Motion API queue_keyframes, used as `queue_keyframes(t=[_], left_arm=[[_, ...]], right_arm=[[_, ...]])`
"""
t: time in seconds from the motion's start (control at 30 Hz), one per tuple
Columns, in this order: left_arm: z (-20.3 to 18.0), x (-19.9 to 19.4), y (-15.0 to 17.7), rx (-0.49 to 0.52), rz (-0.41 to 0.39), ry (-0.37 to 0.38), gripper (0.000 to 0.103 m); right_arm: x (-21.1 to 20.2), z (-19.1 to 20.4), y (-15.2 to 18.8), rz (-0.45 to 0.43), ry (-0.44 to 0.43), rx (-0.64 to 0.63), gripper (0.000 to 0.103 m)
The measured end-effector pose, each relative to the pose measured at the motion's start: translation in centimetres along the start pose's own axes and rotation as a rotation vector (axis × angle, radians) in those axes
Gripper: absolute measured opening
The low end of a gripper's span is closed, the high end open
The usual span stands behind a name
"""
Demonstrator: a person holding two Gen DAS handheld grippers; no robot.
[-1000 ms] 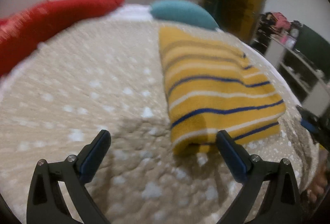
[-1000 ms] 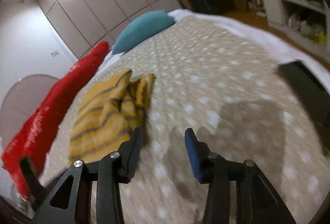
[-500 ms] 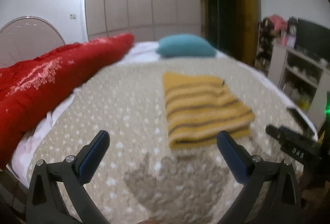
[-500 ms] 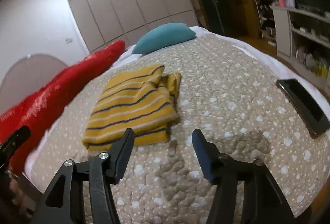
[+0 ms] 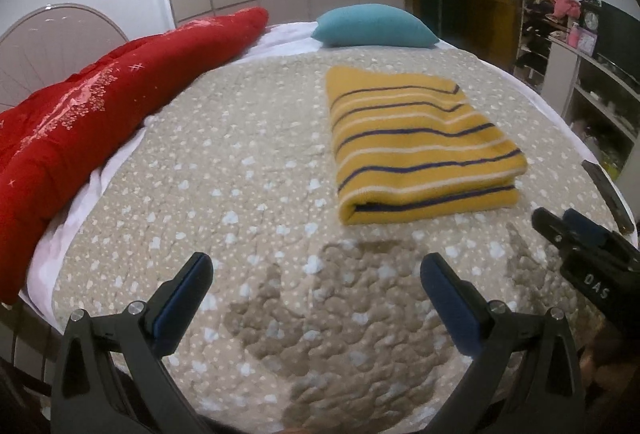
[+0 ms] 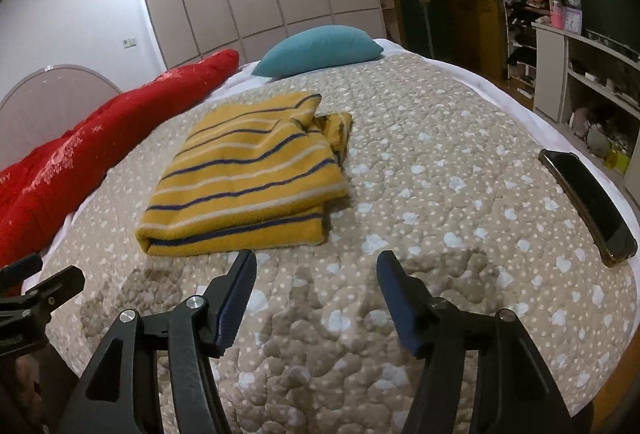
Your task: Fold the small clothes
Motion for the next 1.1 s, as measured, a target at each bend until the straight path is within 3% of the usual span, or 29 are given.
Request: queue_keyframes(t=[1.1], left_arm=[[-1.1, 2.0, 2.9, -0.022, 0.106, 0.086, 0.103]], right_arm=[[1.7, -0.4, 1.4, 0.041, 0.055, -0.017, 0.072]])
Point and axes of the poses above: each gripper's, at about its wrist camera, not at the fingertips, and x roughly the way its jaws point, z to its left, y to its underside, the point moved 10 cm from there along x, roughly the way its jaws point, and after that the axes turned 8 degrees about y, right-handed, at the moved point
